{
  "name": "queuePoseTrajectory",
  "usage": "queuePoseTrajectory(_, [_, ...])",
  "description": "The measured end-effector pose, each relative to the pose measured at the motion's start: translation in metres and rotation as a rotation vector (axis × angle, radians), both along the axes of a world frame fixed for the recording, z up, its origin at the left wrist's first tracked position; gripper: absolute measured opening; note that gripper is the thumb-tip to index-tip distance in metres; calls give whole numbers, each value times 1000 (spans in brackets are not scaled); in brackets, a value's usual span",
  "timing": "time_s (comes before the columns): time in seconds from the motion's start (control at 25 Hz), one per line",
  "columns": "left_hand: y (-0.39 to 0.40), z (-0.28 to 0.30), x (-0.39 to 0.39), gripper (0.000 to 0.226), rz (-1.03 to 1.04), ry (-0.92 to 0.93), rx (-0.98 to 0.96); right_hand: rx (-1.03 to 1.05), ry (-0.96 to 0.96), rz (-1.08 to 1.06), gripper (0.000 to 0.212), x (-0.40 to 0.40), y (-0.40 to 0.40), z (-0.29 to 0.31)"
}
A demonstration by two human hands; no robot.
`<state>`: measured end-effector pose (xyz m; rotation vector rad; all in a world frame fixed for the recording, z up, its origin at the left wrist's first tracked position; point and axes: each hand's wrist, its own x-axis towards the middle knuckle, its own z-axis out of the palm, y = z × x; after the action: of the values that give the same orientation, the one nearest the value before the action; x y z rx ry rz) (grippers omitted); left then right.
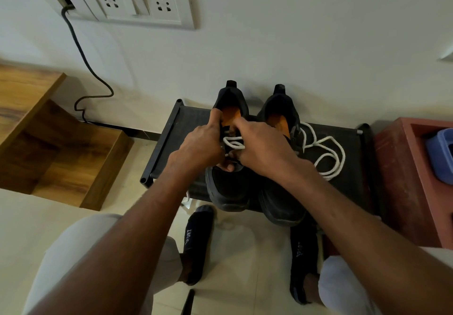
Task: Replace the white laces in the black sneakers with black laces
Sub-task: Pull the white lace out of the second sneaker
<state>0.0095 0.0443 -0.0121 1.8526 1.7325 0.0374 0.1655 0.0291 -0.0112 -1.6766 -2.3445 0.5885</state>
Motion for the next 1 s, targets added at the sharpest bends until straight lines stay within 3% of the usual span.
queuePoseTrajectory(0.12, [0,-1,-1,102,-2,-1,10,109,-15,-43,33,-3,1,-3])
queuePoseTrajectory(0.24, [1,-4,-2,103,4,-9,19,61,64,-71,21,1,2,-1])
queuePoseTrajectory(0.4, [1,-3,-2,107,-14,-3,27,56,440,-443,28,17,20,21])
queuePoseTrajectory(0.48, [2,-4,-1,99,-77,68,1,39,504,-511,29,31,28,32])
queuePoseTrajectory(0.52, [3,-4,-1,89,-123,130,-12,-9,431,-467,24,37,28,34])
queuePoseTrajectory(0.6, [3,-2,1,58,-191,216,15,-80,104,-309,16,41,19,32])
queuePoseTrajectory(0.68, [4,1,2,31,-190,171,59,-5,-228,-148,32,37,7,29])
queuePoseTrajectory(0.8, [3,10,7,25,-117,55,-44,115,-250,36,79,29,-4,38])
queuePoseTrajectory(1.0, [4,10,10,12,10,17,-33,-25,-346,105,115,9,-15,12])
